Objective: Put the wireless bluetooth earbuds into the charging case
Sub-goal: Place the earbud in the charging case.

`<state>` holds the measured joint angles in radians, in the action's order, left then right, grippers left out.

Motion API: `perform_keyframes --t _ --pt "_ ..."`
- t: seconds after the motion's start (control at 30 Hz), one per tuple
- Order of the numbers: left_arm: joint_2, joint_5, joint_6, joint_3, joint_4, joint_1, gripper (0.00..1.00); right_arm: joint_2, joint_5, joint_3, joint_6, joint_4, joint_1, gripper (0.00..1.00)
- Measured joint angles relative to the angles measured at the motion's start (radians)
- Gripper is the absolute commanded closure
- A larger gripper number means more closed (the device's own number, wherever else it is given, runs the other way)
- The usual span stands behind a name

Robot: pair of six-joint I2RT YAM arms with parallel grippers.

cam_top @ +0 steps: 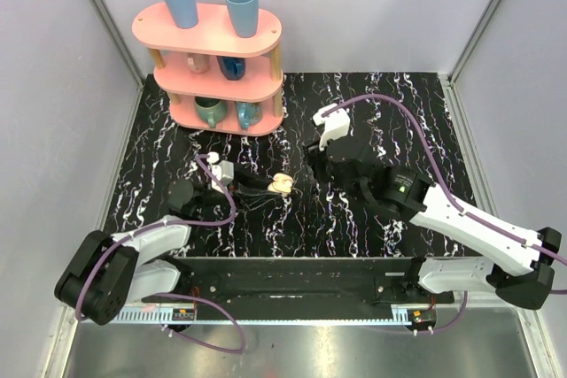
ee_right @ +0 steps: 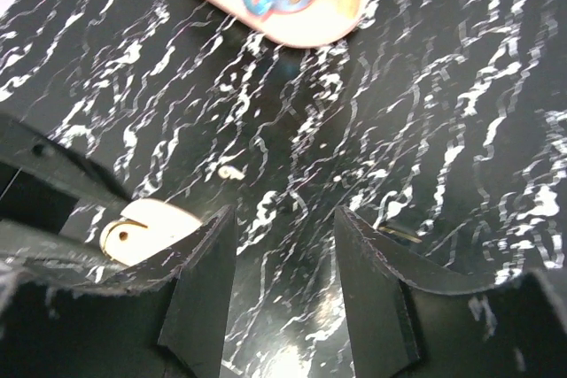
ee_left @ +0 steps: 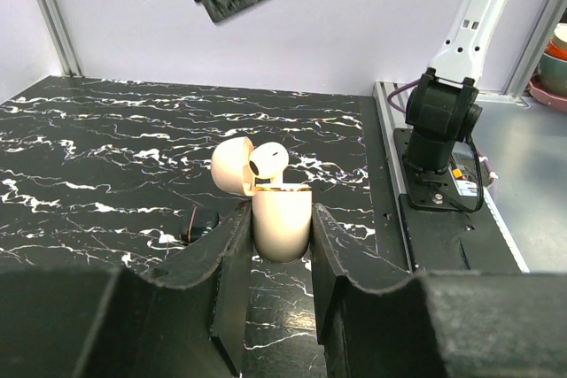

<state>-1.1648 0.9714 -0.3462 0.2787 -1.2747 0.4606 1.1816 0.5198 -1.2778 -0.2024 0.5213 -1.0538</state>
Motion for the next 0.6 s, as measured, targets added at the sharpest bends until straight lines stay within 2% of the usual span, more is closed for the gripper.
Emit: perform_keyframes --t 0.27,0.6 --pt "0.014 0.000 -0.002 0.000 -0.002 0.000 1.00 -0.009 -0.128 0.089 -0.109 -0.004 0.000 0.45" --pt "0.019 0.000 -0.002 0.000 -0.002 0.000 1.00 -0.017 -0.183 0.099 -0.124 -0.031 0.000 0.44"
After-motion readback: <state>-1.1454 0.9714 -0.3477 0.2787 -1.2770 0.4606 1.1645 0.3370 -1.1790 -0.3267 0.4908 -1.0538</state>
